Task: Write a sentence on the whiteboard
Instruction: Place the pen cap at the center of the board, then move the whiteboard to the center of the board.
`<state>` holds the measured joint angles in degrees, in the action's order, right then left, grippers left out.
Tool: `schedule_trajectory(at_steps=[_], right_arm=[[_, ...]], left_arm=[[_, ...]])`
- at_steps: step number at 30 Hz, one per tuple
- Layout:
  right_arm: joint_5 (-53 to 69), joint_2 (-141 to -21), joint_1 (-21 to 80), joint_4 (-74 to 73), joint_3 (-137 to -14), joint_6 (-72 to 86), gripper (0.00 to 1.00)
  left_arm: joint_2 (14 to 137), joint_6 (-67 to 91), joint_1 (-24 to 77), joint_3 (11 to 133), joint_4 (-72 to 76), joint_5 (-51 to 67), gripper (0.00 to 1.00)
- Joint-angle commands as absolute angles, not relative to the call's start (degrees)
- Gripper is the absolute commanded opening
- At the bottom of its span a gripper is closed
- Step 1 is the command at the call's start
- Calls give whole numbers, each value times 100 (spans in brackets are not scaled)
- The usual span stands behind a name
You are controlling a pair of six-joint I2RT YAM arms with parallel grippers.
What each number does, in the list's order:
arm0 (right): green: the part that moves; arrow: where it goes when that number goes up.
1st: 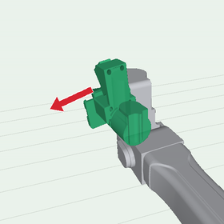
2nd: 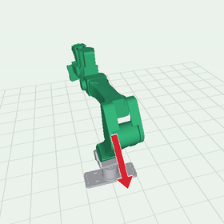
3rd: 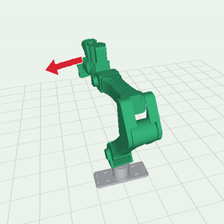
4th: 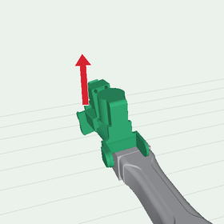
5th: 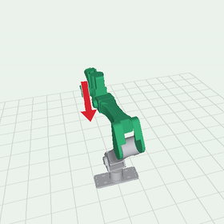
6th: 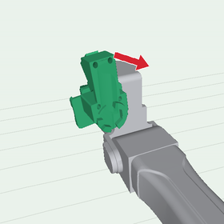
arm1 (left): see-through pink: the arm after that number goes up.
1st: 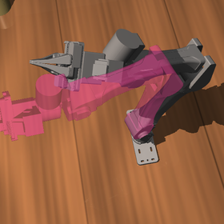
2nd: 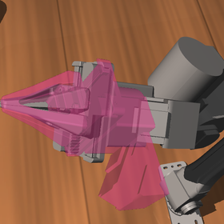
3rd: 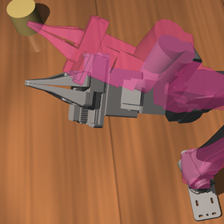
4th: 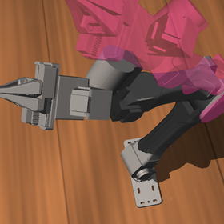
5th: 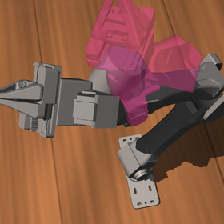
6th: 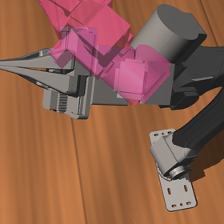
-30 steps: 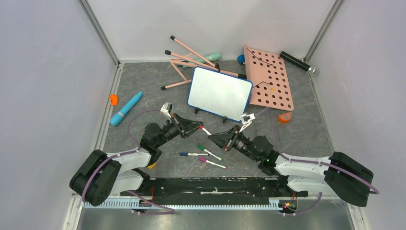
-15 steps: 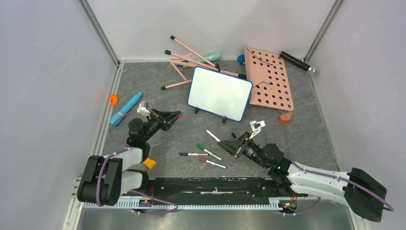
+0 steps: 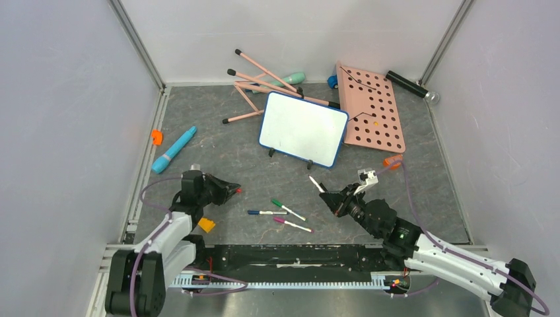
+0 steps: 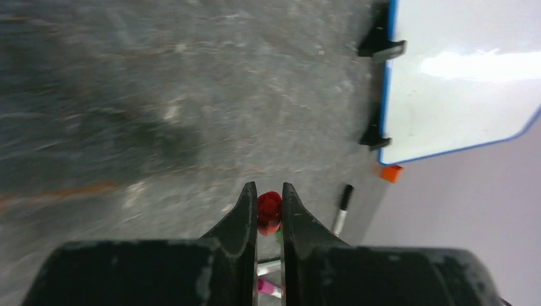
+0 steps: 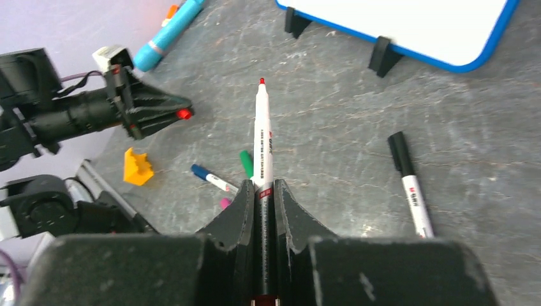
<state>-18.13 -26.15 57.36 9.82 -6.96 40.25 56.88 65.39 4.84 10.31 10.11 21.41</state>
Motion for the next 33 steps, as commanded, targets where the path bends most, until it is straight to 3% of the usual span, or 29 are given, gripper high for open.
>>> schedule_trajectory(at_steps=[1,8,9,11,13,16,18,26,33], right_arm=[[-2477,-2615,5721,248,-1186,3477,0],[-2501,-2763,5713,164,-1254,3462,0],[-2498,-2750,5718,143,-1250,3462,0],[-2528,-2684,5717,68,-1237,3463,0],[-2582,-2591,5713,17,-1233,3472,0],[-2749,-2463,5715,-309,-1278,3462,0],[-2949,-2439,5714,-518,-1383,3454,0],[-4579,-2938,5620,-2014,-2394,3421,0],[-4883,-3816,4819,-2310,-3332,2570,0]], left_arm=[[4915,5567,470,1168,-1073,886,7],[4722,5476,470,1238,-1771,377,8],[4744,5542,469,1280,-1908,231,13],[4766,5329,466,1339,-1861,274,34],[4677,5240,470,1473,-2001,229,61],[4346,5167,466,1657,-2176,202,86],[4118,4960,467,1801,-2162,290,95],[3734,4609,466,1547,287,1664,100],[5190,4442,467,1692,2581,1846,100]])
